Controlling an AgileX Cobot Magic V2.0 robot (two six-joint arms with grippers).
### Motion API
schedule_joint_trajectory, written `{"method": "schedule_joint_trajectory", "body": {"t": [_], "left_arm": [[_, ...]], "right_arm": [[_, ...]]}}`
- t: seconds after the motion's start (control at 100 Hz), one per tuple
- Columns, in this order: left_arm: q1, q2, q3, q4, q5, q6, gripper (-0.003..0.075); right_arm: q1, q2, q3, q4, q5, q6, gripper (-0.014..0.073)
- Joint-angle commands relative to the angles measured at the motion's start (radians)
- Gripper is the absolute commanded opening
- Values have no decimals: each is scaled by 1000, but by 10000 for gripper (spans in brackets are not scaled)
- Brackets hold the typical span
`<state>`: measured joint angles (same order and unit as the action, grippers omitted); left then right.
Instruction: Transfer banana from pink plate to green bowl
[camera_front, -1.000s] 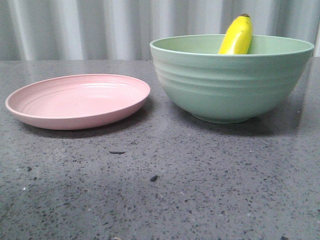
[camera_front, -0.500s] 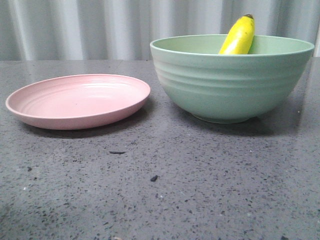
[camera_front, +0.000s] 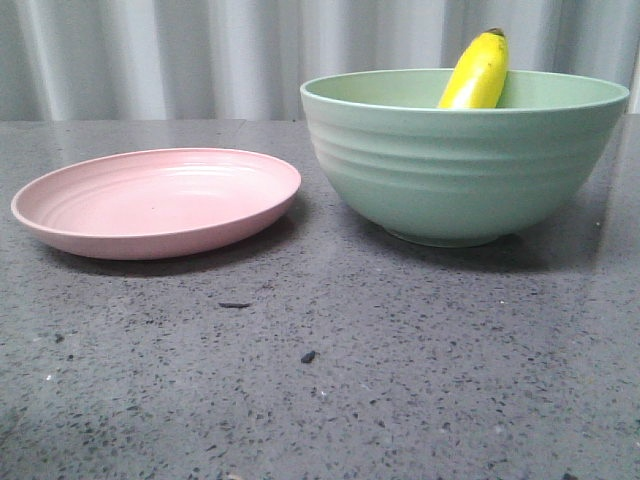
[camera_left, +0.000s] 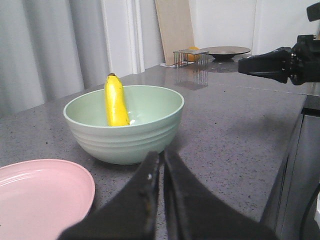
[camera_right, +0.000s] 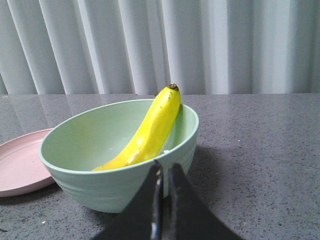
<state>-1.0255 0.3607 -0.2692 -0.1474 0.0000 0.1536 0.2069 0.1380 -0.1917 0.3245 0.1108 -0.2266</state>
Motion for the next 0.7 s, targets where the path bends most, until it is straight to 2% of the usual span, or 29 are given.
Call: {"method": "schedule_joint_trajectory", "body": {"t": [0.0, 0.28, 0.33, 0.39, 0.45, 0.56, 0.69], "left_arm": [[1, 5, -26, 1, -78, -3, -20], [1, 5, -14, 4, -87, -3, -20], [3, 5, -1, 38, -98, -3, -20], [18, 0, 24, 147, -114, -3, -20], [52, 0, 48, 187, -133, -3, -20], [148, 0, 97, 134, -177, -3, -20], [267, 0, 163, 129, -320, -3, -20]], "right_arm": [[0, 7, -25, -10, -77, -6, -62], [0, 7, -25, -10, -77, -6, -62], [0, 7, -25, -10, -77, -6, -62], [0, 7, -25, -10, -77, -6, -62], [0, 7, -25, -10, -76, -6, -62], [0, 7, -25, -10, -76, -6, -62], [0, 7, -25, -10, -76, -6, -62]]}}
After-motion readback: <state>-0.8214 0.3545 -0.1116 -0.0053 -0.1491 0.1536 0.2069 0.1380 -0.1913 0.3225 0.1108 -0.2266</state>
